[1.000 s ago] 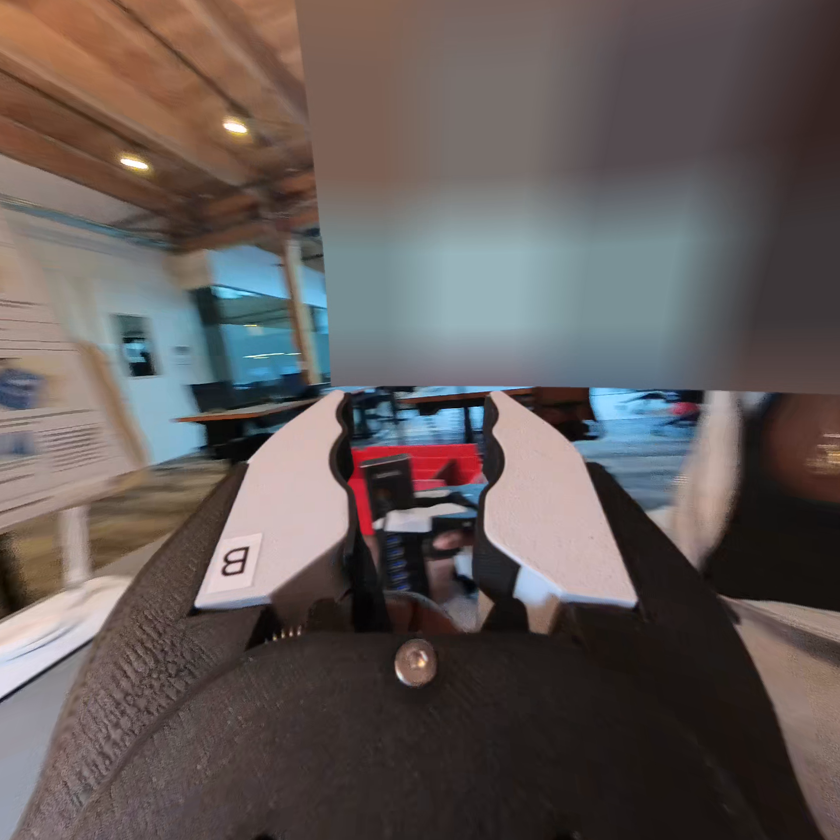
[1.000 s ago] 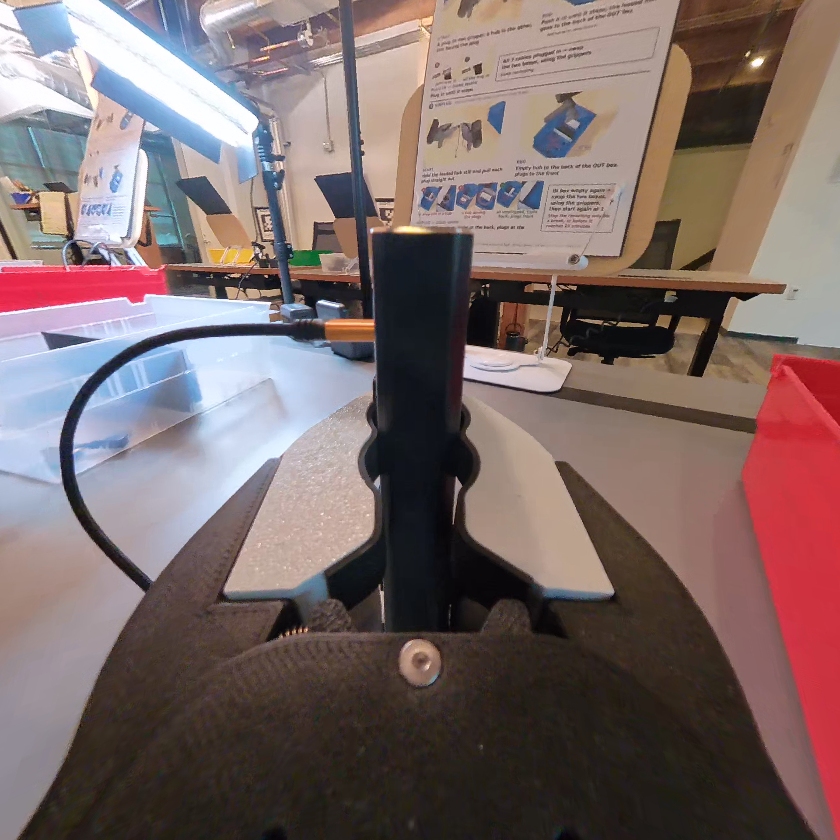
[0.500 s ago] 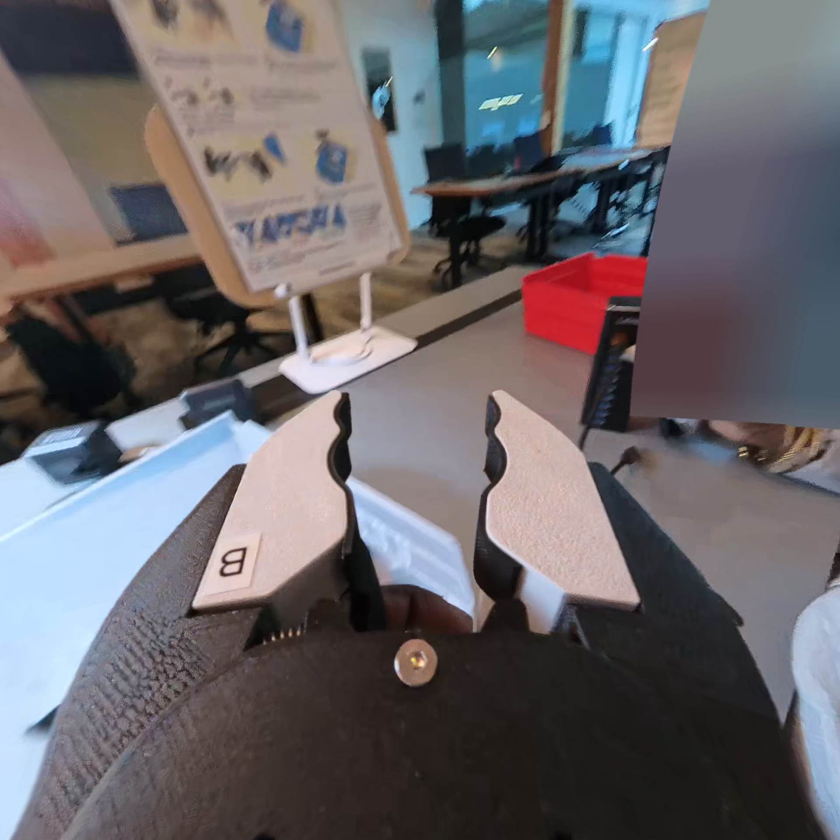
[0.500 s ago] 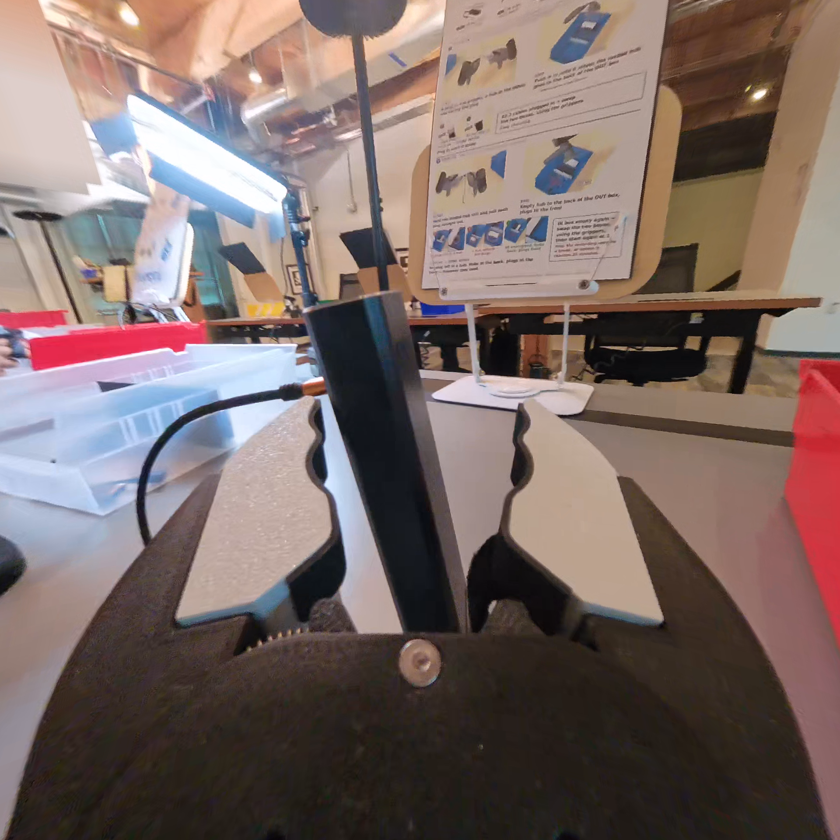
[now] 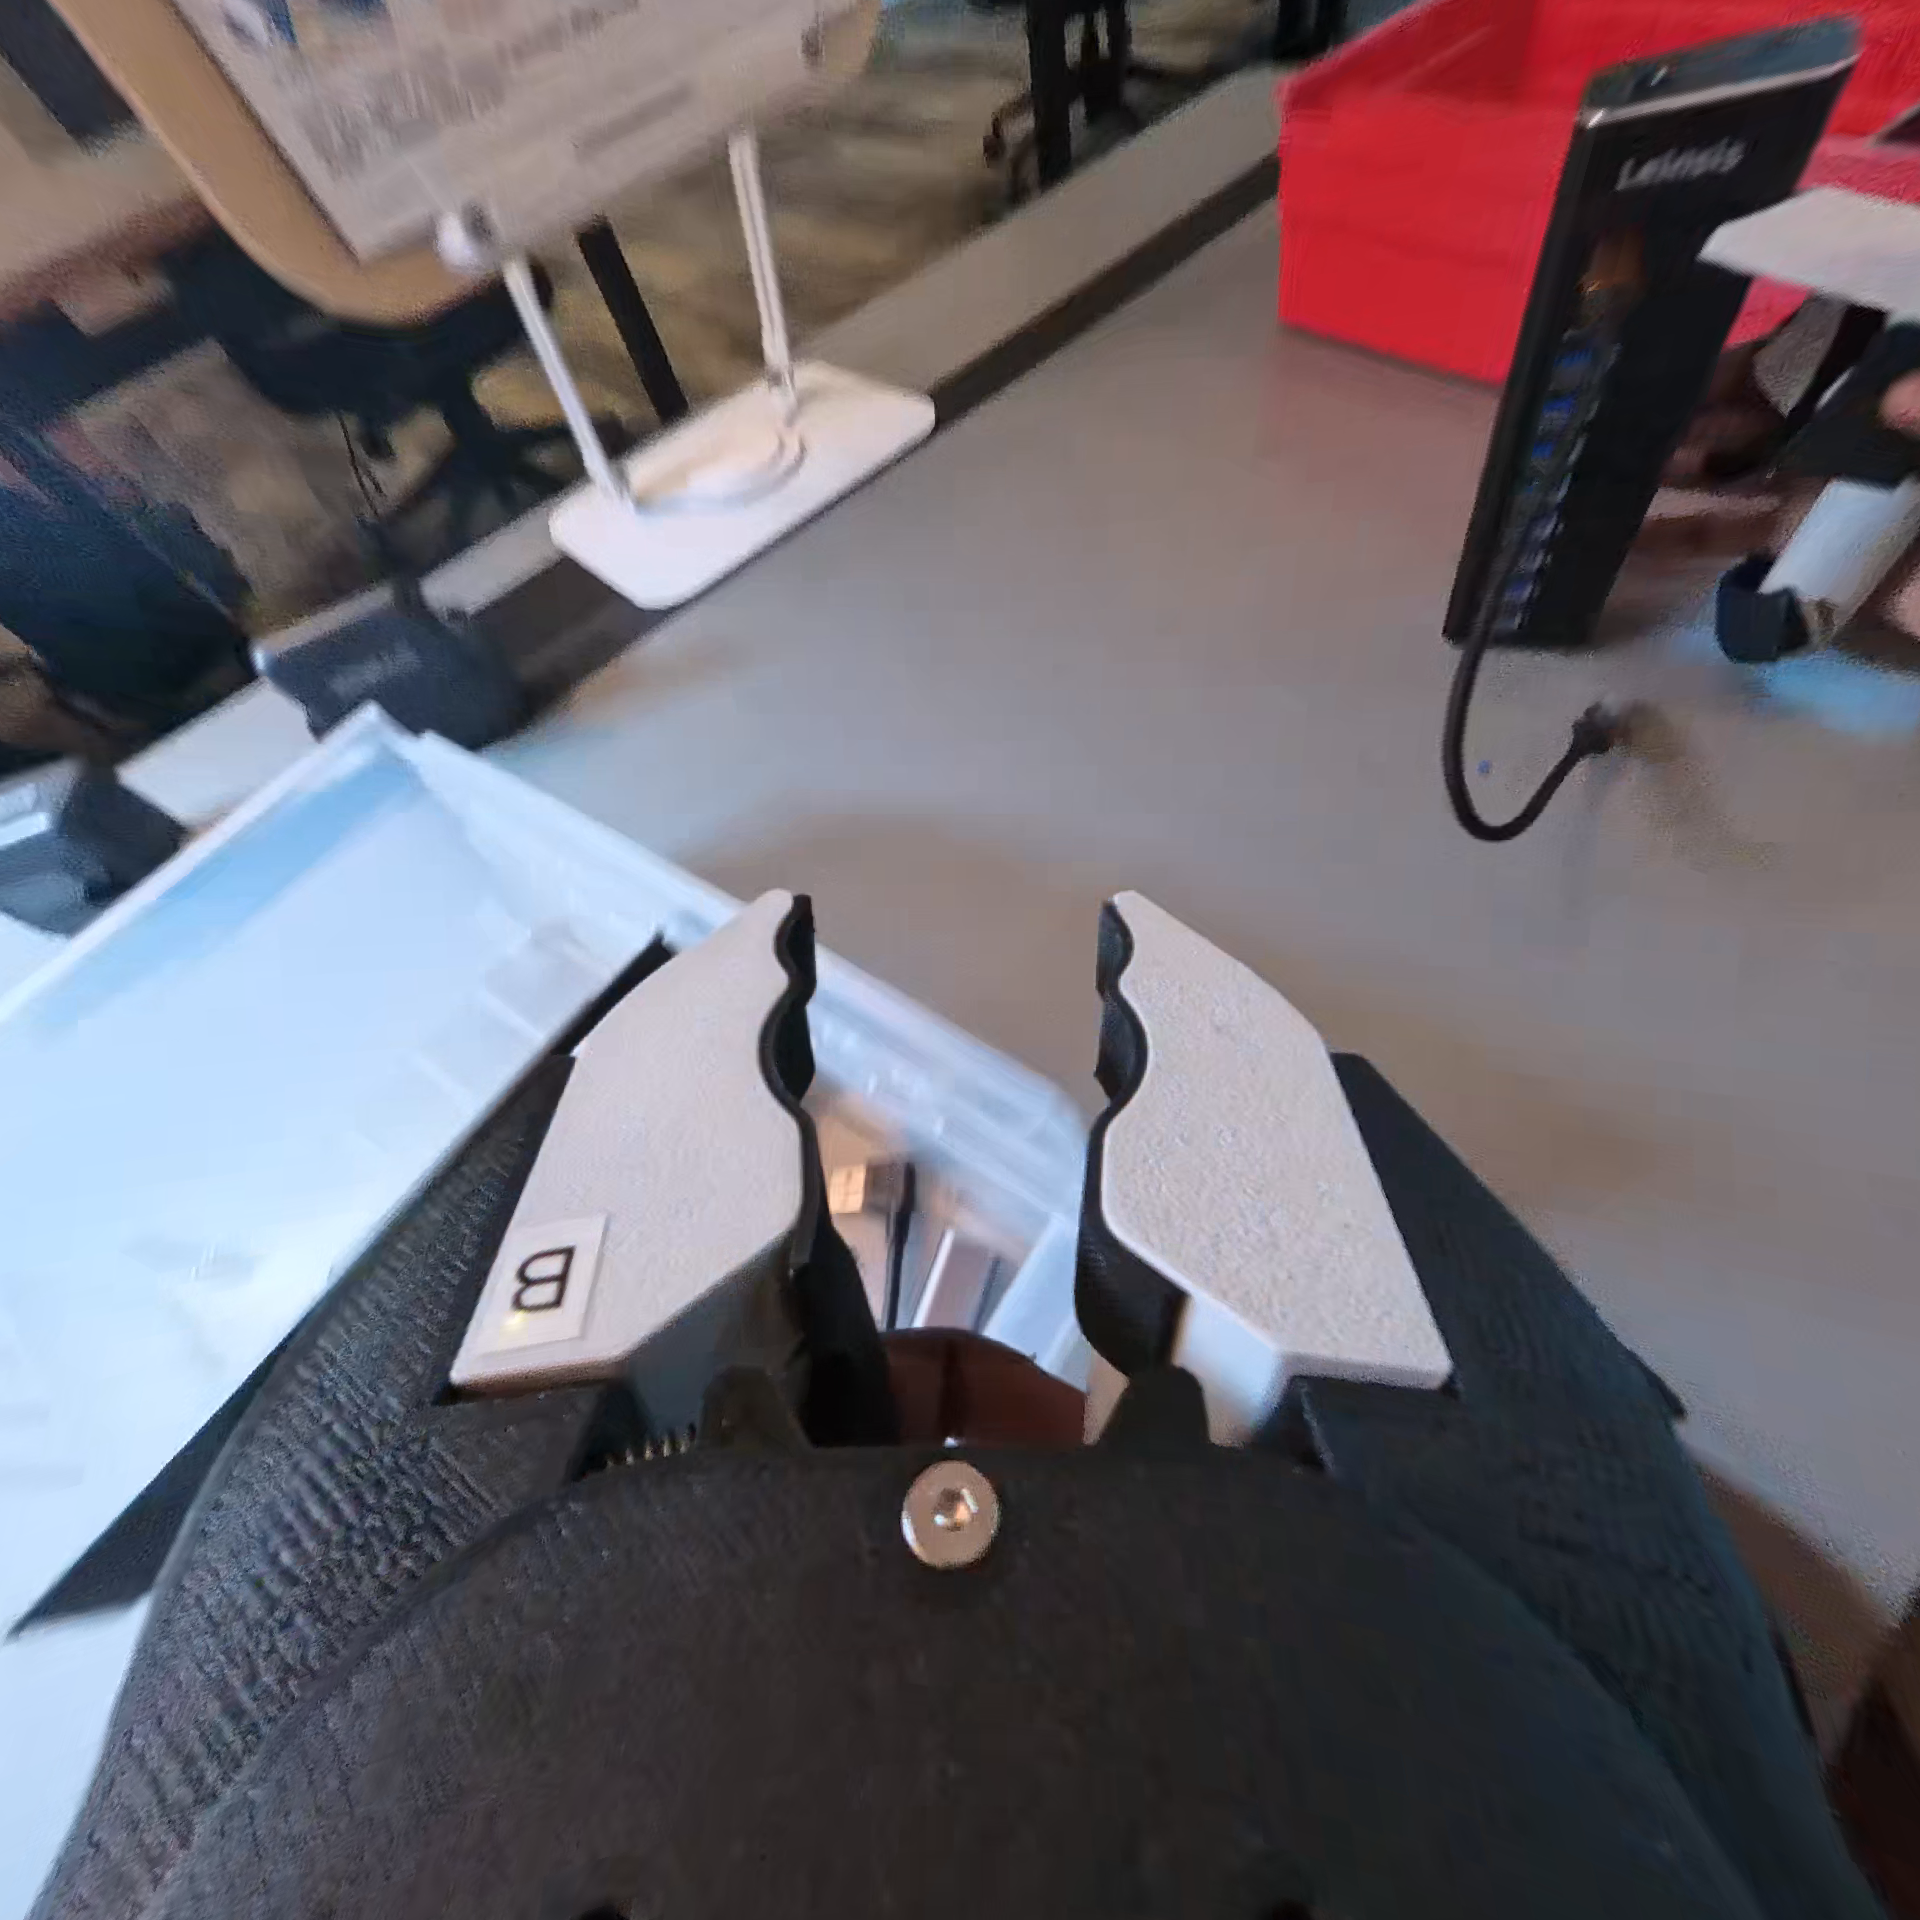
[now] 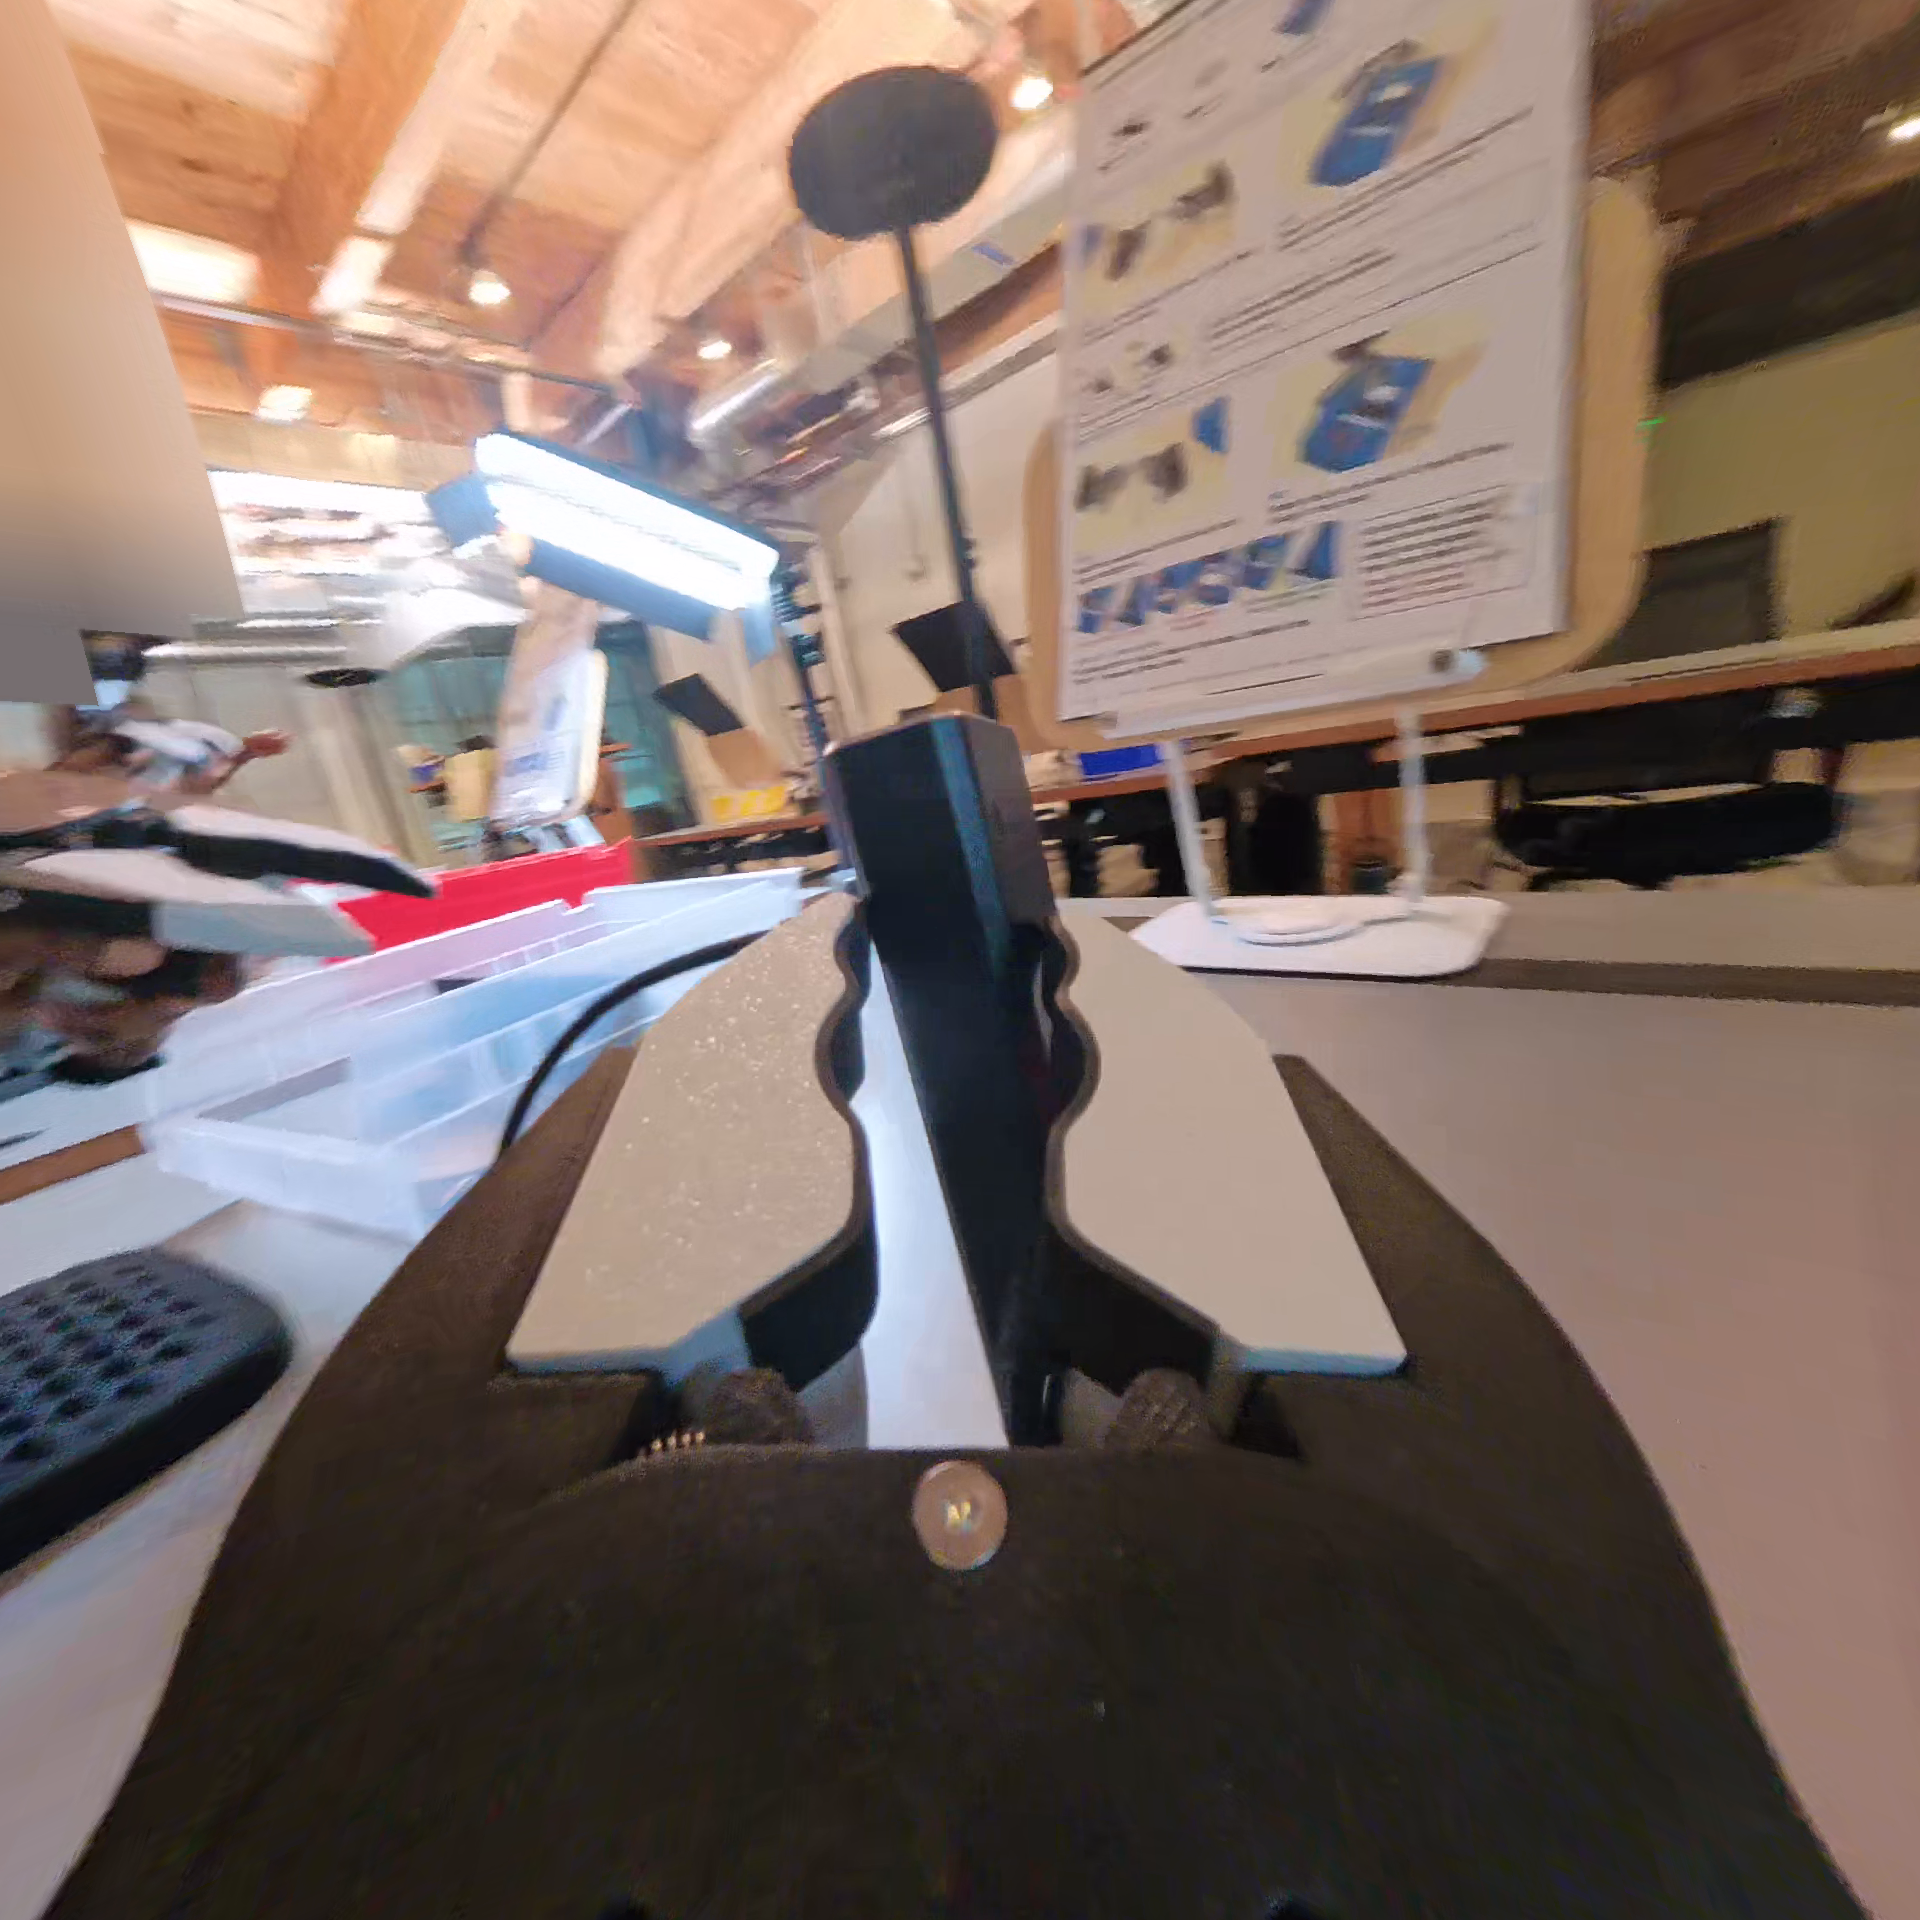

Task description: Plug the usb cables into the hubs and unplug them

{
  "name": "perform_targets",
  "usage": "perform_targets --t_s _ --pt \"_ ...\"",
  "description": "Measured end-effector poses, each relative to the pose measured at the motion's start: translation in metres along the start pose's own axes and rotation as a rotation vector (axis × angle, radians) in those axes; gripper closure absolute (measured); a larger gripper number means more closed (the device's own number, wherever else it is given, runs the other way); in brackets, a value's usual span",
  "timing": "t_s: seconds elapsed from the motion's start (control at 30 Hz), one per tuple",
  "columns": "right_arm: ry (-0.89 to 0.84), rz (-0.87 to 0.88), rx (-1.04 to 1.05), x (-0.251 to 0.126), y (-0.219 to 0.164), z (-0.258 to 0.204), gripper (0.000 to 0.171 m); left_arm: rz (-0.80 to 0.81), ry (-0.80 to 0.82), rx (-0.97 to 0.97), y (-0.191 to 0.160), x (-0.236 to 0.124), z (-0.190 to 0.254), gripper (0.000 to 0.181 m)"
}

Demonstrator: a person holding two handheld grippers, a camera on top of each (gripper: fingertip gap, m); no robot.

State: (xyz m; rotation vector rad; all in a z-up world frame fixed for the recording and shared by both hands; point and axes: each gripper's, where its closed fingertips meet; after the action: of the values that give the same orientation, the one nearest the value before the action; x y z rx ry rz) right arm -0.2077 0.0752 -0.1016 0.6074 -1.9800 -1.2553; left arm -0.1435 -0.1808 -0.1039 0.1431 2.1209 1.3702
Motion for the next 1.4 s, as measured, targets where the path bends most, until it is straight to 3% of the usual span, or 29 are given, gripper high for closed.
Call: perform_targets --t_s 0.03,0.13,0.27,0.77,1.1,1.23,1.4 --pt "-0.046 0.012 0.021 -0.002 0.004 0.01 0.141 0.035 -0.014 0.015 0.009 0.006 0.008 0.129" --pt "-0.07 0.028 0.149 -0.007 0.01 0.028 0.141 0.099 -0.101 0.099 0.027 0.019 0.039 0.131" --pt "-0.037 0.001 0.068 -0.006 0.007 0.019 0.141 0.107 -0.077 0.179 0.037 0.024 0.047 0.133" --pt "-0.033 -0.009 -0.057 -0.011 0.005 0.007 0.134 0.196 0.018 0.052 0.041 -0.012 0.008 0.134" --pt "0.02 0.094 -0.094 -0.013 0.021 -0.008 0.097 0.156 0.062 -0.033 0.03 -0.019 -0.01 0.132" --pt "0.047 0.246 -0.09 -0.024 0.048 -0.013 0.07 0.103 0.108 -0.084 0.017 -0.022 -0.023 0.129" --pt "0.027 0.422 -0.083 -0.043 0.078 -0.01 0.051 -0.011 0.227 -0.136 -0.006 -0.029 -0.049 0.119"
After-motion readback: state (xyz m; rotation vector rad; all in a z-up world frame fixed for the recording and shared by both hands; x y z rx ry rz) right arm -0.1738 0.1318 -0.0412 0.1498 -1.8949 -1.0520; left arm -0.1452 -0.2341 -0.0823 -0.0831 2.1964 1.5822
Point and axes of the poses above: each gripper's, where its closed fingertips meet, x out along the fingers, y out of its top, z = x × y across the jaws, and after that the axes turned 6 degrees about x, right-handed
